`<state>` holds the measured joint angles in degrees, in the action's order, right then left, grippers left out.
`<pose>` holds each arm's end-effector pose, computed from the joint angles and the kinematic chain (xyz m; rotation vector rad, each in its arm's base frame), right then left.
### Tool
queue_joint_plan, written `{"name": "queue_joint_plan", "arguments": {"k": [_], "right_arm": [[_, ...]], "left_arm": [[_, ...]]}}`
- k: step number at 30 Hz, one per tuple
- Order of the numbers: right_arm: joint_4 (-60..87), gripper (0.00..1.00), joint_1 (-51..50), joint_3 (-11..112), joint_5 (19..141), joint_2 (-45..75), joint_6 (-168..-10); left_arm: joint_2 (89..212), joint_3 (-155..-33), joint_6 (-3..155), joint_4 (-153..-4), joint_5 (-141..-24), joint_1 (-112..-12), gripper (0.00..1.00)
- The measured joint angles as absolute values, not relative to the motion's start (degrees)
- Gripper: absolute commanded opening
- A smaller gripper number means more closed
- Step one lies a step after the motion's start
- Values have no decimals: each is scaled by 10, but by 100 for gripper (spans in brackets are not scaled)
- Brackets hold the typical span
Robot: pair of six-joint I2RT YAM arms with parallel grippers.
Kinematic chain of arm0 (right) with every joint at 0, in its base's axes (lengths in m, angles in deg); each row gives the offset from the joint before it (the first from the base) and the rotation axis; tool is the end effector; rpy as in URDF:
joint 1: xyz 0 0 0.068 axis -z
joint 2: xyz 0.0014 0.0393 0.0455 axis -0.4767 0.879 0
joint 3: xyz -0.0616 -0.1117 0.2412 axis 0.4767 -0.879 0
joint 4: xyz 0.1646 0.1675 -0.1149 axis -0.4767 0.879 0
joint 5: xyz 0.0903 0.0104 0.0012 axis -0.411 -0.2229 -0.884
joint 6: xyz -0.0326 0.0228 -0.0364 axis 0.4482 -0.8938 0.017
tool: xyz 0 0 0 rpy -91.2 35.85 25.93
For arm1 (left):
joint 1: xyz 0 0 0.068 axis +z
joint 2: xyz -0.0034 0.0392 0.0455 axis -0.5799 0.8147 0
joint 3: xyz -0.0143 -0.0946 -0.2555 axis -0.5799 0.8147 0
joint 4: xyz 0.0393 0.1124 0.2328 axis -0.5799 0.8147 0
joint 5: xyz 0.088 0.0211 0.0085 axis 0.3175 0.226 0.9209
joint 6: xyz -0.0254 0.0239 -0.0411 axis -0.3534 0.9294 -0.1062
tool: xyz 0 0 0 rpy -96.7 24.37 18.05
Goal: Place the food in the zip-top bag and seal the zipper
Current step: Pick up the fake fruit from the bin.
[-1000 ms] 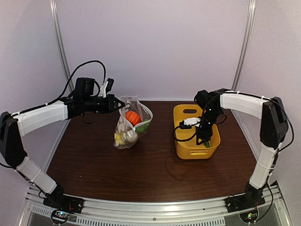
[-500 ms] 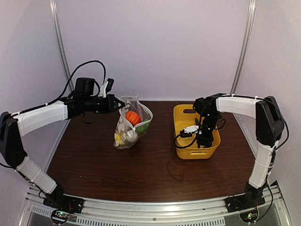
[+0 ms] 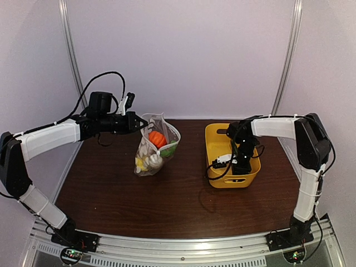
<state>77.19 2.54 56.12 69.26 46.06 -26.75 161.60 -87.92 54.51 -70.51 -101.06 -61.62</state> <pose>0.3106 0.1636 0.1770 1.9974 -2.3652 -0.5263 0.3053 -0.1679 0.3026 0.1883 2.1535 -1.1035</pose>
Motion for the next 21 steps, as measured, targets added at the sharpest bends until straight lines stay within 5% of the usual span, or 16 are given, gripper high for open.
{"name": "queue_joint_plan", "arguments": {"k": [9, 21], "right_arm": [[760, 36, 25, 549, 686, 467, -268], [766, 27, 29, 563, 685, 464, -273]], "left_arm": [[1616, -879, 545, -705, -1011, -616, 0], [1616, -879, 545, -705, -1012, -616, 0]]}}
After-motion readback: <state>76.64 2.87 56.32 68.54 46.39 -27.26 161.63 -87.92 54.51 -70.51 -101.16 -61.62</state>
